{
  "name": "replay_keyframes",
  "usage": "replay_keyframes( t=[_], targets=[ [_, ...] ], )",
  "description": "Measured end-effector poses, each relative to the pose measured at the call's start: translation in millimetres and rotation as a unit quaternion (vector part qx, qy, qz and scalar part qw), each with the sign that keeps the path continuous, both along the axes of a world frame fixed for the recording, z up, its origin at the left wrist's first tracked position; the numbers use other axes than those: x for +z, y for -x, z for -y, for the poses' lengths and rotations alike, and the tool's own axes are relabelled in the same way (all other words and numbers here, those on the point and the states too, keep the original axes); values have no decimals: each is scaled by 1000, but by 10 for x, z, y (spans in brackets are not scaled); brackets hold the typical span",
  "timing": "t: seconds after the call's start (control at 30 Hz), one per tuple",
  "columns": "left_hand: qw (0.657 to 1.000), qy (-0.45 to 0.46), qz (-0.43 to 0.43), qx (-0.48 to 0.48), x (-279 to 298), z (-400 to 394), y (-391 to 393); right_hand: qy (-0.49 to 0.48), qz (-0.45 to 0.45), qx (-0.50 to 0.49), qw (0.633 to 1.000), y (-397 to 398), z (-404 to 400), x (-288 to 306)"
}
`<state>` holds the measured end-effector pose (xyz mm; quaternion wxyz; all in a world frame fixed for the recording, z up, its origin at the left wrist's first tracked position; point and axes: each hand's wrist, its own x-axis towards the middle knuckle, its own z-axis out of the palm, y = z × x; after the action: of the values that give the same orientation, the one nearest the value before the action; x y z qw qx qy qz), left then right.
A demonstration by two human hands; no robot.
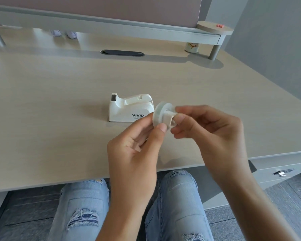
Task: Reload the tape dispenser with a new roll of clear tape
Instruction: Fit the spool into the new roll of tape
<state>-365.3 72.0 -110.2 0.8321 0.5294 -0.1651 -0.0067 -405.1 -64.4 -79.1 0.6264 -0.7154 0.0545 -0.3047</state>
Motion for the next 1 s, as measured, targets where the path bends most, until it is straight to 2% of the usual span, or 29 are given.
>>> replay_keyframes(
  t=[0.17, 0.27, 0.37, 0.5, 0.57, 0.83, 0.93, 1.0],
  targets=[
    [998, -10, 49, 48, 14, 84, 158, -150, -14, 28, 988, 65, -128, -7],
    [994, -33, 76, 65, 27, 68, 179, -185, -21, 50, 981, 88, -141, 3],
    [992, -55, 90, 72, 37, 33, 165, -134, -21, 43, 990, 96, -105, 38],
    [991, -75, 100, 50, 60, -25, 146, 11, -29, 18, 999, 96, -17, 119],
    [992, -78, 95, 38, 70, -39, 146, 44, -39, 13, 998, 98, 19, 156],
    [1000, 17, -4, -6, 95, 31, 198, 2, -51, -9, 999, 140, 39, 127],
    [999, 26, -21, -8, 82, 19, 191, 37, -93, 15, 995, 150, 121, 90],
    [1000, 17, -21, -9, 78, 9, 176, 25, -96, 50, 994, 145, 141, 91]
  ],
)
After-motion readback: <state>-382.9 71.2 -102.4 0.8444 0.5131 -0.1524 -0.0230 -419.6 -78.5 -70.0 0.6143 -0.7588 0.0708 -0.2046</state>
